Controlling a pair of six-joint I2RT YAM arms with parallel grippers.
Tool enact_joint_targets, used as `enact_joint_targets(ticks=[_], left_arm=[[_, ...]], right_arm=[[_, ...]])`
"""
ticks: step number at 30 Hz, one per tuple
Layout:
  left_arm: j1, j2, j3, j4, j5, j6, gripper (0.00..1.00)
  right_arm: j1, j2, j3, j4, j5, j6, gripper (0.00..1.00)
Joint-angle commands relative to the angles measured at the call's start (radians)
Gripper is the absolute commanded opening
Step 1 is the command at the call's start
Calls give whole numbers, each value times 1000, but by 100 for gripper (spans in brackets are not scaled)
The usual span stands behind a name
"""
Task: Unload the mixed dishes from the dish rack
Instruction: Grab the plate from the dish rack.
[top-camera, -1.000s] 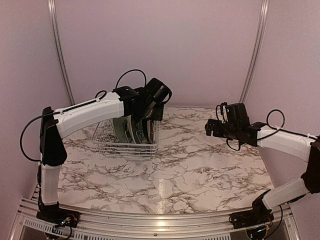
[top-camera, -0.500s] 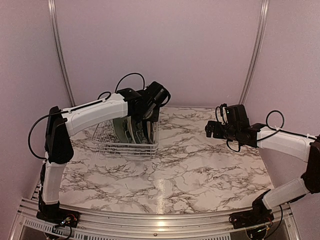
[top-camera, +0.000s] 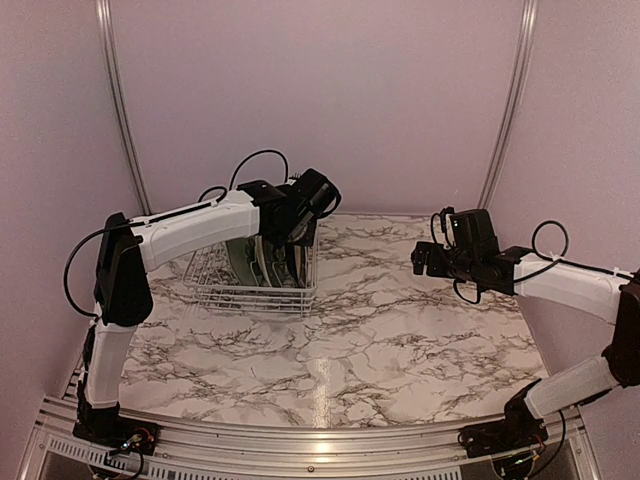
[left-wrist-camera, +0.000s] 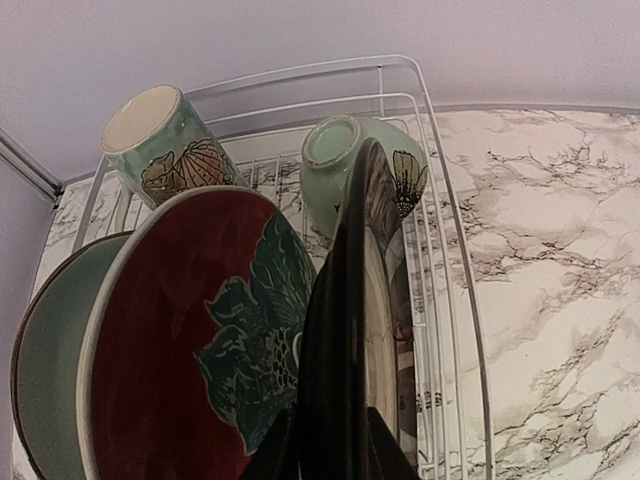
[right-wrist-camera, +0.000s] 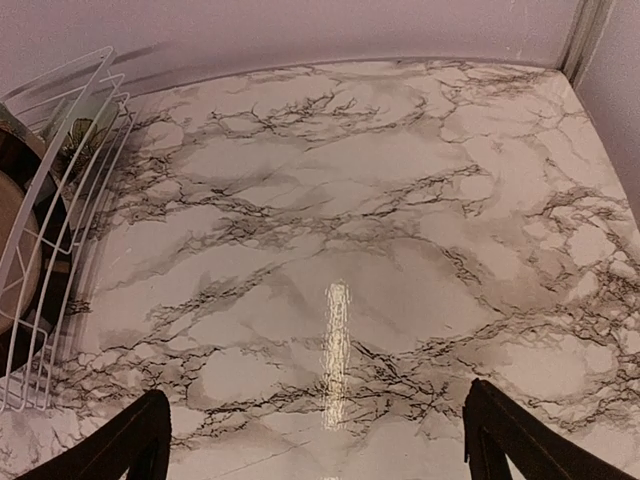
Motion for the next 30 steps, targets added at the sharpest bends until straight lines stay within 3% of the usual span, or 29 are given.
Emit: enact_joint_targets(ticks=[1,14,30], left_arm=[[3,22,30,-32,-29,2,21],[2,16,39,-45,-53,5,0],[-14,-30,65,-48,-116,2,0]], right_arm=[[-5,-14,-5,14,23,-14,99],[-5,-40,-14,16,38,-21,99],[-5,-42,-12,18,35,-17,99]])
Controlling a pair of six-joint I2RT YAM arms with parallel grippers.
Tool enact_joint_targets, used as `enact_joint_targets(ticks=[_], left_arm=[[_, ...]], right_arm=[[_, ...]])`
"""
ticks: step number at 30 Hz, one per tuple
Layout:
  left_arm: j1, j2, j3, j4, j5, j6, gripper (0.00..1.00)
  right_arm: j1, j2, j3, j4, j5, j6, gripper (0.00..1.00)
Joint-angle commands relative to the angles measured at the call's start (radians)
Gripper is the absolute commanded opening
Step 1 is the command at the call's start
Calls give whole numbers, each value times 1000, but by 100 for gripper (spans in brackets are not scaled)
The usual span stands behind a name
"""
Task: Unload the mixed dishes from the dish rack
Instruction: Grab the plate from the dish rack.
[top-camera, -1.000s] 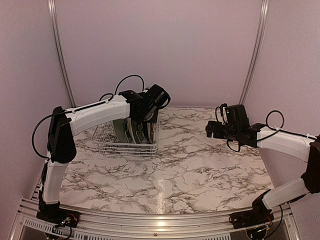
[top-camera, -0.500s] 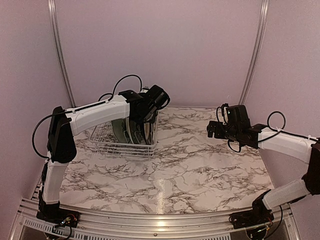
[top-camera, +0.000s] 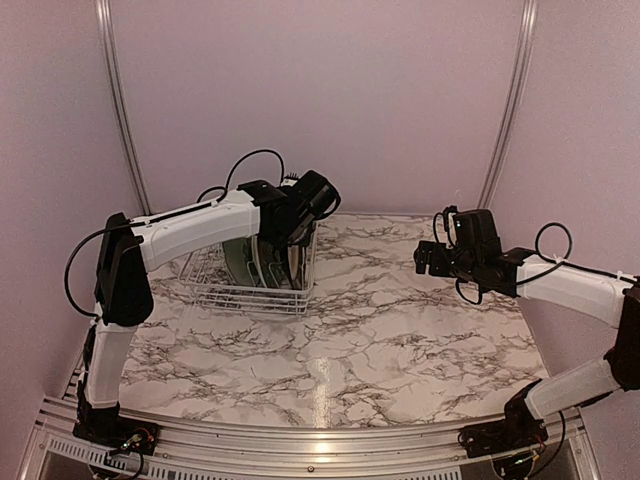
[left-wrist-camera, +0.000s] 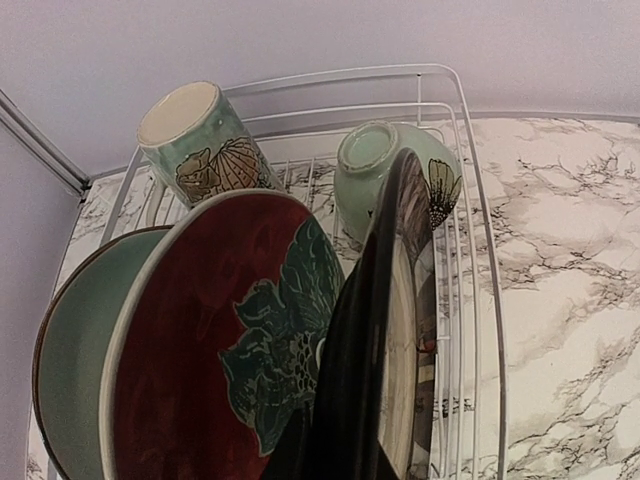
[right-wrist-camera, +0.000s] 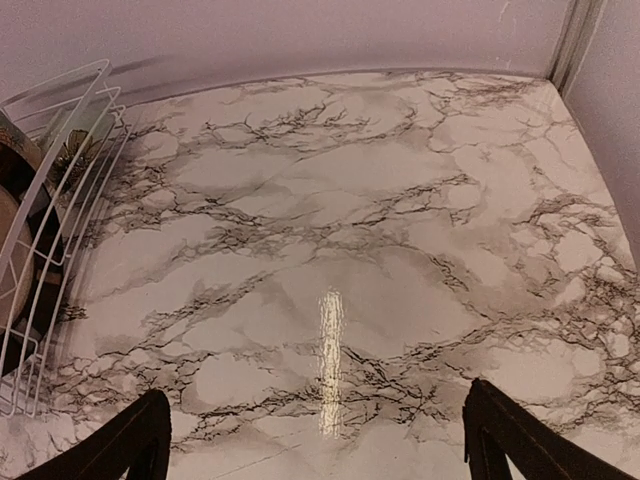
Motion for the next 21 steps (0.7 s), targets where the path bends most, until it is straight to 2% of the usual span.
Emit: enact_joint_targets(ticks=[1,7,21], left_arm=[[-15,-35,62,-11,-50,32,0],[-27,-57,75,-11,-97,37,0],[-52,-75,146,-3,-108,61,0]], right_arm=[[-6,-20,0,11,9,-6,98],[-5,-24,1,10,6,-4,99],[-5,-40,-8,24,-8,5,98]])
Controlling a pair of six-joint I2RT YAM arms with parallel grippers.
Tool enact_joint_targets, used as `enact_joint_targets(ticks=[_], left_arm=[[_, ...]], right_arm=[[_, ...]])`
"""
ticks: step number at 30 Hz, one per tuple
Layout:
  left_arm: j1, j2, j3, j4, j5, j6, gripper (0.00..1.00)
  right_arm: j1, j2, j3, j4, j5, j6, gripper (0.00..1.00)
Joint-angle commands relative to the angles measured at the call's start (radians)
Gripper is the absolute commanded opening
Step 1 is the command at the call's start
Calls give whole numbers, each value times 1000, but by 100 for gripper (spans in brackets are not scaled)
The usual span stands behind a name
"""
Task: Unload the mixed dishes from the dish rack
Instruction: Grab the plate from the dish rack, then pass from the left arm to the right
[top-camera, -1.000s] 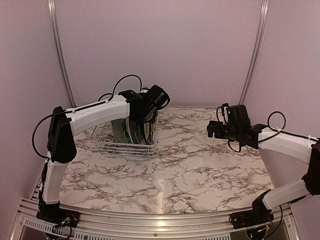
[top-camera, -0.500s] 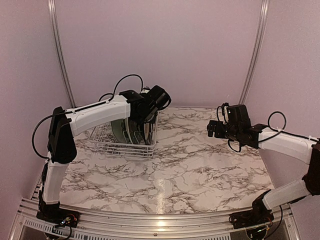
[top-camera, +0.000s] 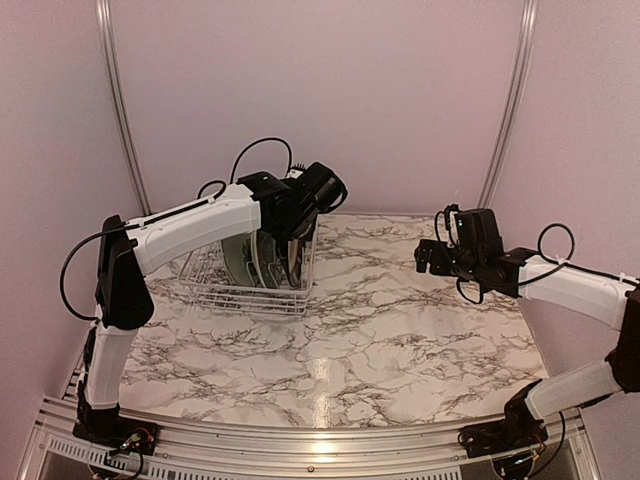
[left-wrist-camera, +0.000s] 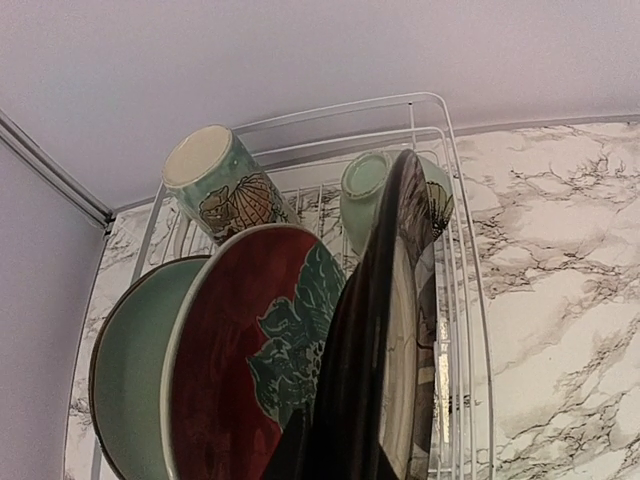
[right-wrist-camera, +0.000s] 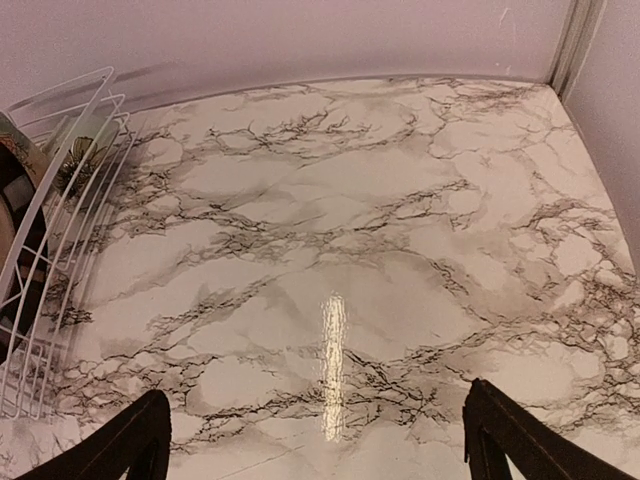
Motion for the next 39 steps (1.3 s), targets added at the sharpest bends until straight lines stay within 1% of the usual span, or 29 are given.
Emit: enact_joint_targets(ticks=[1,19,22,25,28,31,33,35,36,39], left_arm=[[-17,-79,64,68,-43,-4,0],[-53,-198,68,75,-27,2,0],[-66,-239,68,75,-21,5,0],[-69,-288,53,90,25,3,0],[-69,-361,-29,173,102,15,0],[-66,-451,-164,312,209,31,0],[-55,-512,-258,404,288,24,0],[-24,-566,-356,493,377,-7,0],[-9,-585,-393,527,425,-23,0],[41,-637,-516,638,563,-86,0]], right_arm=[[-5,-28,-10,27,-10,5,98],[-6,8,6,44,-62,18,99],[-5,15,7,54,-93,22,99],[-5,25,15,65,-155,25,99],[-5,42,27,80,-236,30,98],[-5,47,43,92,-349,66,98],[-5,42,46,113,-400,104,98],[-5,34,41,144,-463,180,99],[-6,24,23,204,-522,215,98],[-4,-27,-77,494,-693,352,98]])
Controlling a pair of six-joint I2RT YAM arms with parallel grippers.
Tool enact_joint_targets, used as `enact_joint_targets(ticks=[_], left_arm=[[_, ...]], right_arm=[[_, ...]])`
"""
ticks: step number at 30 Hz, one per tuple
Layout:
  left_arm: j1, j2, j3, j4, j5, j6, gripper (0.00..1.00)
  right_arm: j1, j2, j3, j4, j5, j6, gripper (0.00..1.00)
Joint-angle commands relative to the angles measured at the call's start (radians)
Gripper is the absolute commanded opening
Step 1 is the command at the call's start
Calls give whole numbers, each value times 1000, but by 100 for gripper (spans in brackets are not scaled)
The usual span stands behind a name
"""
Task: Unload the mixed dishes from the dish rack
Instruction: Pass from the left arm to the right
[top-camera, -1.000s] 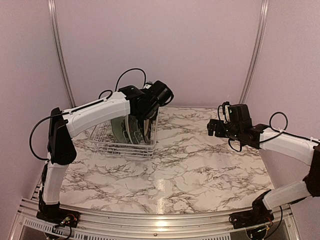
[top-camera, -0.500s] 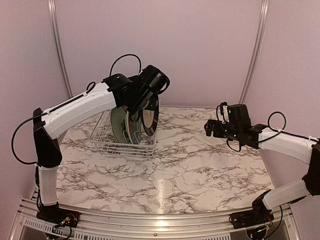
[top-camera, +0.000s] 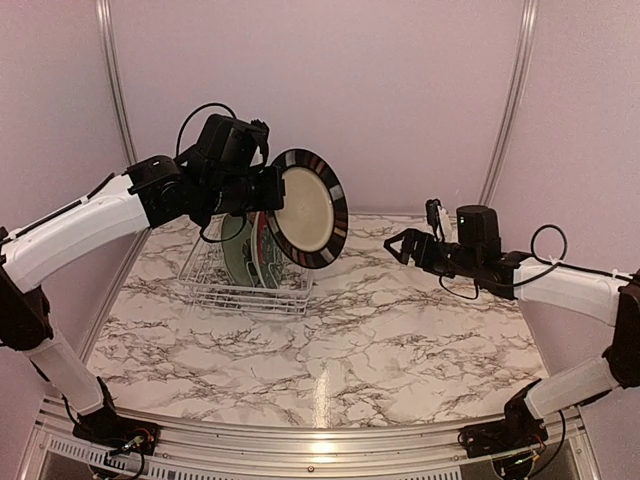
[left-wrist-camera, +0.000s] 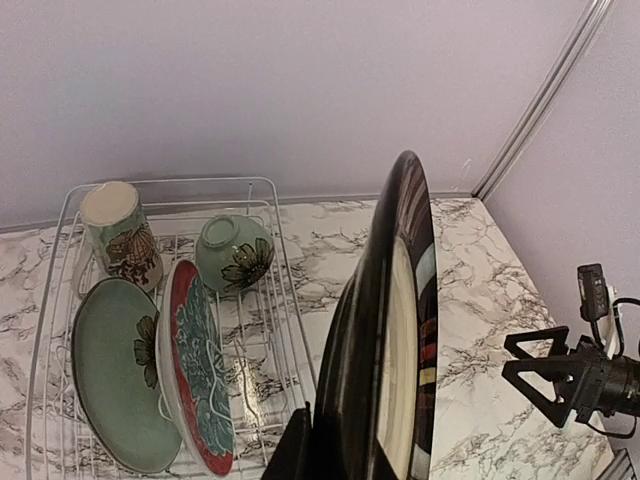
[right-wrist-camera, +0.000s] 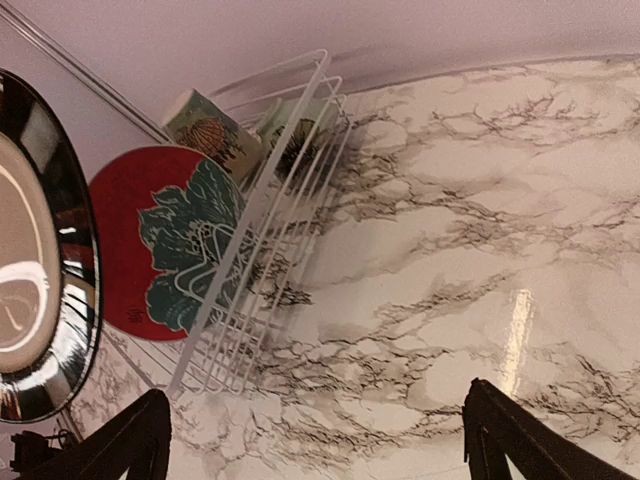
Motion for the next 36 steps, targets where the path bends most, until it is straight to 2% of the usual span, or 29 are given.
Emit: enact_joint_targets(ticks=[1,4,9,14,18,28,29,32,36], left_arm=[[80,-102,-149,358,248,-117,0],[121,-152,-295,525,393,-209,0],[143,-172,-460,806,549,-343,0],[146,-129,-536,978,664,-453,0],[145,-107,-556,1026,694,-489,0],[150,-56,-584,1082,721,-479,0],[151,-59,-588,1079,714,-472,0],[155,-75,-599,1044,680,-433,0],[156,-113,-608,986,619,-370,0]], right_arm=[[-3,-75,-107,428,-270,243,99],[1,-60,-175,632,-345,348,96],[18,54,-112,628,-437,364,92],[38,133,-127,756,-476,458,88],[39,152,-152,819,-488,491,82],[39,235,-206,1151,-529,715,33],[39,241,-209,1175,-532,732,31],[38,248,-216,1176,-523,738,31],[38,235,-211,1120,-511,706,58]])
